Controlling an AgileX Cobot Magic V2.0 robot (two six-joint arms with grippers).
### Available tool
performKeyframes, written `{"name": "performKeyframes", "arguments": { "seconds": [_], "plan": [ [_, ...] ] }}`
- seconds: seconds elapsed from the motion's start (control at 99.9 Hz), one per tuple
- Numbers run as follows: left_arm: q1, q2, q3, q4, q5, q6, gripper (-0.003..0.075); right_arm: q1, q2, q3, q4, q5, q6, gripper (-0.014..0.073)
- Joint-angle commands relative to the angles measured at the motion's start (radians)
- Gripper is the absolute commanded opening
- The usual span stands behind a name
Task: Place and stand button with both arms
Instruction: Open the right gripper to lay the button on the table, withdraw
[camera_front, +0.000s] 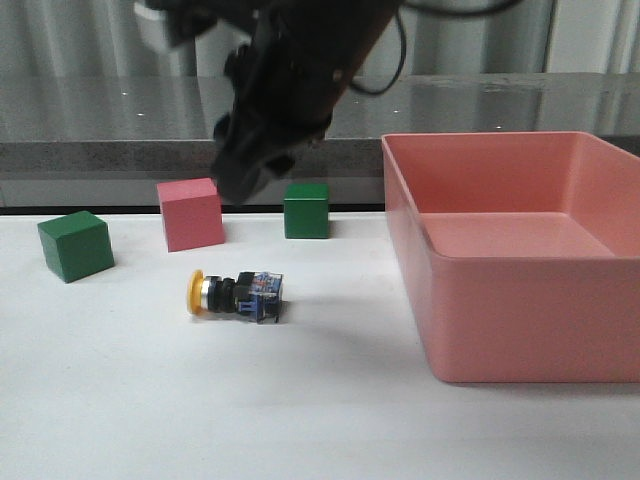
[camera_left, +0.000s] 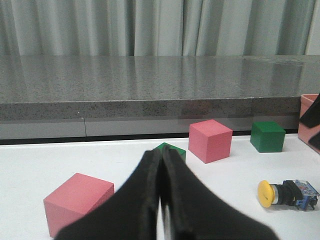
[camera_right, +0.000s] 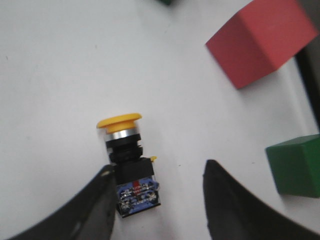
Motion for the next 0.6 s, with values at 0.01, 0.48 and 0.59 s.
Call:
{"name": "performKeyframes", "arguments": {
  "seconds": [0.01,0.48,0.59],
  "plan": [
    [0.002,-0.029,0.045,-0.009,-0.077,0.001,-0.0020,-0.036,-0.162,-0.032,0.009,0.003,0.075,0.0146],
    [0.002,-0.029,0.045,-0.009,-0.077,0.001,-0.0020,-0.302,-0.722,0.303,0.009,-0.090,0.341,-0.0061],
    [0.002,-0.029,0.045,-0.009,-0.077,0.001,-0.0020,-0.373,-0.866,0.458,0.009,-0.173,0.420,-0.0061]
  ]
}}
